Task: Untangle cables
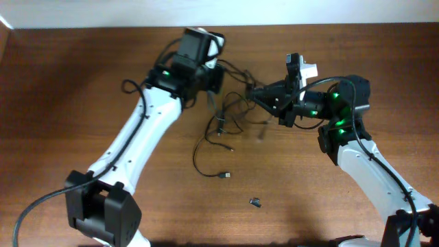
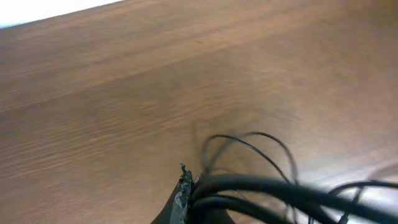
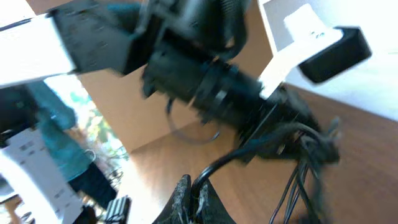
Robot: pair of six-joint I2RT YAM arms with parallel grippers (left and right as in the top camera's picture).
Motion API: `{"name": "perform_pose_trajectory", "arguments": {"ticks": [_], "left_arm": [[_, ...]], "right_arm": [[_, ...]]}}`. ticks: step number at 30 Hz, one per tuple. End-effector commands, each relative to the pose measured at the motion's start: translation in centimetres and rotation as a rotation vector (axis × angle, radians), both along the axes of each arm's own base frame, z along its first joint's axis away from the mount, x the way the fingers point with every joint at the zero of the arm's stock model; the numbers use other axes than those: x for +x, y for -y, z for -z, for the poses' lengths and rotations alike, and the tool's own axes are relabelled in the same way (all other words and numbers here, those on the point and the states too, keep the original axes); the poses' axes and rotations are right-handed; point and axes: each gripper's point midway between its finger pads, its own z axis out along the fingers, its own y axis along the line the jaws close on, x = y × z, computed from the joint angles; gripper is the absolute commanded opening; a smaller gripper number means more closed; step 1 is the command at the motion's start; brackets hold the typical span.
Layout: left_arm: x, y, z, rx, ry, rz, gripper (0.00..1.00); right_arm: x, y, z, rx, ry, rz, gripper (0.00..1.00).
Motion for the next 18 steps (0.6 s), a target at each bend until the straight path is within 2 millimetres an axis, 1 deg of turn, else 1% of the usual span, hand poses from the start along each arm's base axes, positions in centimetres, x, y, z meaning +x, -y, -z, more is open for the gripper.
{"name": "perform_pose_trajectory", "arguments": {"ticks": [1, 4, 9, 13, 16, 18], "left_arm": [[2.1, -5.5, -0.7, 0.02, 0.023, -0.13, 0.0], [2.8, -8.4, -0.7, 0.02, 0.019, -0.192, 0.0], [3.2, -11.6, -0.5, 0.019, 0.01, -0.259, 0.0], [3.0, -12.1, -0.3, 0.015, -0.005, -0.277, 0.0], [3.0, -12.1, -0.3, 0.015, -0.005, -0.278, 0.0], [2.9, -12.1, -0.3, 0.015, -0.006, -0.278, 0.0]], "right_arm": [[-2.6, -0.4, 0.0, -0.017, 0.016, -0.151, 0.04], [-3.6, -0.4, 0.2, -0.025, 0.015, -0.206, 0.04], [-4.1, -0.4, 0.4, -0.031, -0.004, -0.236, 0.04], [-4.1, -0.4, 0.4, -0.031, -0.007, -0.236, 0.04], [-3.9, -0.4, 0.8, -0.032, -0.044, -0.228, 0.08], [-2.5, -0.4, 1.6, -0.033, -0.139, -0.151, 0.07]]}}
